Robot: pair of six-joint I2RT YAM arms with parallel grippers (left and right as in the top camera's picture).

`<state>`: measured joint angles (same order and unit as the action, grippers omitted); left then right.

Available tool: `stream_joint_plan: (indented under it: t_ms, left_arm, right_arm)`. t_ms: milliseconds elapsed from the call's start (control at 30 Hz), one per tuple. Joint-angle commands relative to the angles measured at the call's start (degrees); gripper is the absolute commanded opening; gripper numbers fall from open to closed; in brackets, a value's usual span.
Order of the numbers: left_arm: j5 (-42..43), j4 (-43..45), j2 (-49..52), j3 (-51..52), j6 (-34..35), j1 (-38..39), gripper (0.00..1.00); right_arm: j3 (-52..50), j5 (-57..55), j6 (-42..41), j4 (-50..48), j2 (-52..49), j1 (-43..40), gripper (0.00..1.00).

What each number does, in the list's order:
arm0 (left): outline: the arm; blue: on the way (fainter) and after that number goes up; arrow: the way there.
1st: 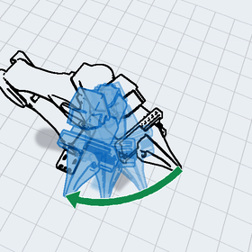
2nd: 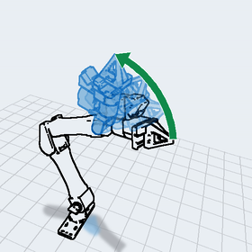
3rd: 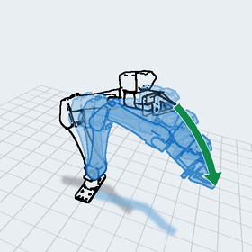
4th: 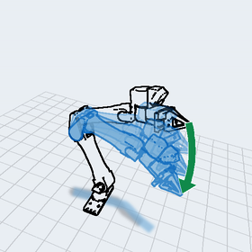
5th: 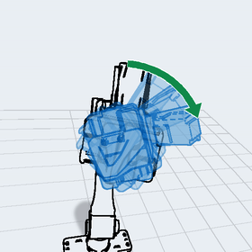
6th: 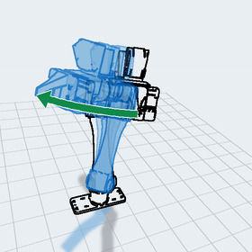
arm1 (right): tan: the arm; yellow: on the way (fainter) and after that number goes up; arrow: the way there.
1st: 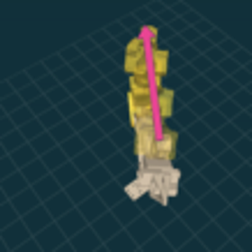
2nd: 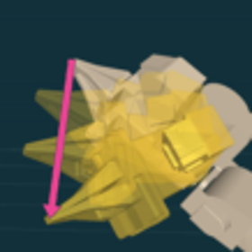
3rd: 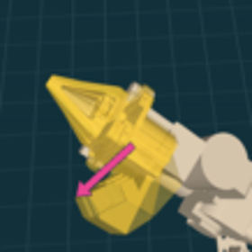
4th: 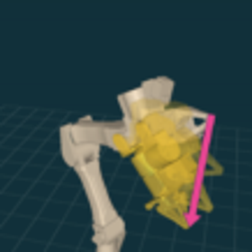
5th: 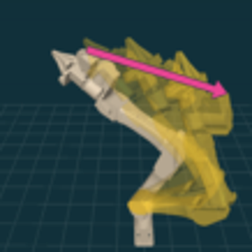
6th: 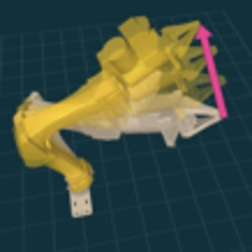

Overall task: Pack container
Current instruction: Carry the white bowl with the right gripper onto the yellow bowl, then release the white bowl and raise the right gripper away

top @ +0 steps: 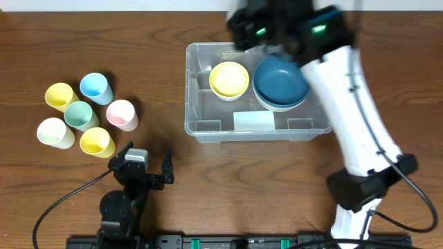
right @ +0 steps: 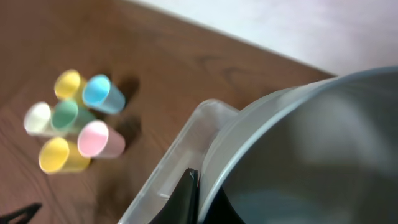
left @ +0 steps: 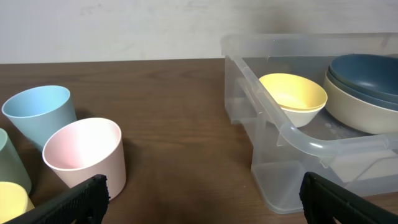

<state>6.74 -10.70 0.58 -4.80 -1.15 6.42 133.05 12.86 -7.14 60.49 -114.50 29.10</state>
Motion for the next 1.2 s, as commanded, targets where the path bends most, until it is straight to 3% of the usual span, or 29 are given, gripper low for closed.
stream_joint_plan:
  t_ms: [0,200,733,1167]
  left_arm:
    - [0.8,-1.8,-0.3,0.9,-0.1,-0.2,0.98]
    - [0.8,-1.8,-0.3,0.9,-0.1,-0.2,0.98]
    - [0.8,-1.8,-0.3,0.9,-0.1,-0.2,0.98]
    - [0.8,-1.8,-0.3,0.9,-0.1,-0.2,0.98]
  right_arm:
    - [-2.4,-10.6,1.7,-0.5,-2.6,4.0,0.01]
    - [-4.1,-14.4,1.6,-0.6,-7.5,8.0,0.01]
    - [-4.9,-16.2,1.2,-0.3,-20.5,7.6,0.01]
    - [-5.0,-17.6,1.2,-1.9,-23.1,6.9,0.01]
